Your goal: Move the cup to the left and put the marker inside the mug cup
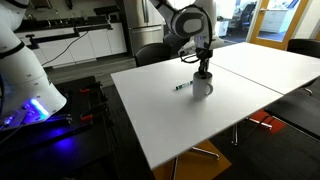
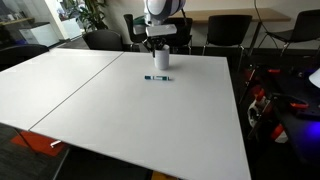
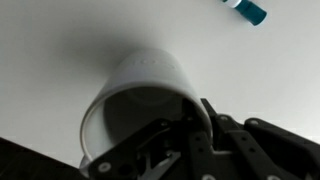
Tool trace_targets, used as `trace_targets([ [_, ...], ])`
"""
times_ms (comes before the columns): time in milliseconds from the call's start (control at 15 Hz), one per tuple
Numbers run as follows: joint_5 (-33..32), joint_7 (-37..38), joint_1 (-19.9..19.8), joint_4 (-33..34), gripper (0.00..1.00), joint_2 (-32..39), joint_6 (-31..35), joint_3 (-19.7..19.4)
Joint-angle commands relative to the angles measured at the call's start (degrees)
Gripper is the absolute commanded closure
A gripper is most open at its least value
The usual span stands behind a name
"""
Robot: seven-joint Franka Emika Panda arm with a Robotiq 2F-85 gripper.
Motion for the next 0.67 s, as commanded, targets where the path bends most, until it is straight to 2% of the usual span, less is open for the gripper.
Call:
trace_targets([
  [0,-0.6,-1.3,0.4,7.7,0.97,2.7,-5.3,0.3],
  [600,-0.3,-7.9,0.4,17.5,0.97,8.5,-6.8,3.1],
])
